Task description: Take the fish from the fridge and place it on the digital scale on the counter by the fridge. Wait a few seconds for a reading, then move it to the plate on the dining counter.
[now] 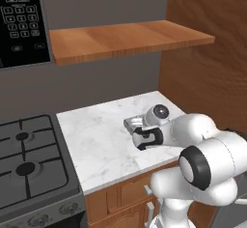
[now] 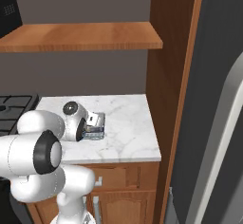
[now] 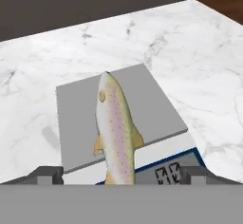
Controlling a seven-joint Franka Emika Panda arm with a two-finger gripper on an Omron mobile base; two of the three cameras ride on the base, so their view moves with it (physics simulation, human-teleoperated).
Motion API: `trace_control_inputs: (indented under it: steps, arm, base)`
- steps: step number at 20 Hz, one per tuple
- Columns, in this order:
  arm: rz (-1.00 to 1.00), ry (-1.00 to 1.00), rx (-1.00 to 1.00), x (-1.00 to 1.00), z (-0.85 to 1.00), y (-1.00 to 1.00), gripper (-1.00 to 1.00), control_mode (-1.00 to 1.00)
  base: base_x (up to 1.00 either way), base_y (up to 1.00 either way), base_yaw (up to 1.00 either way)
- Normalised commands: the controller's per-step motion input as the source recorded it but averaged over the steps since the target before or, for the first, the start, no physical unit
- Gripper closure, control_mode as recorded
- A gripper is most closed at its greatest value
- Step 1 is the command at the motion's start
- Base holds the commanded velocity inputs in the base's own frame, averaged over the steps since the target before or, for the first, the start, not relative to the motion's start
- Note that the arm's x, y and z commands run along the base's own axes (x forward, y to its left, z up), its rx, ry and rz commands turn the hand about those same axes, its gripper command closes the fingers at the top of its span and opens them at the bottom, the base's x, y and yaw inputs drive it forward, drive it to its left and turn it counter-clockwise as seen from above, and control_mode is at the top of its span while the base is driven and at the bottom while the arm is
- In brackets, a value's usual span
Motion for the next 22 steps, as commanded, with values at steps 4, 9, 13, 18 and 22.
trace_control_inputs:
  steps: [4,9,13,18,22]
  arm:
    - [0.0,-0.17,0.04,0.18,0.41,0.0,-1.0,-1.0]
    - [0.0,-0.16,0.09,0.01,0.89,0.0,-1.0,-1.0]
    - [0.0,-0.04,0.1,-0.33,0.99,0.0,-1.0,-1.0]
    - [0.0,0.0,0.05,-0.32,1.0,0.0,-1.0,-1.0]
    - [0.0,0.13,0.0,-0.28,0.96,0.0,-1.0,-1.0]
  base:
    - [0.0,0.0,0.0]
    - [0.0,0.0,0.0]
    - [0.0,0.0,0.0]
    - [0.0,0.0,0.0]
    - [0.0,0.0,0.0]
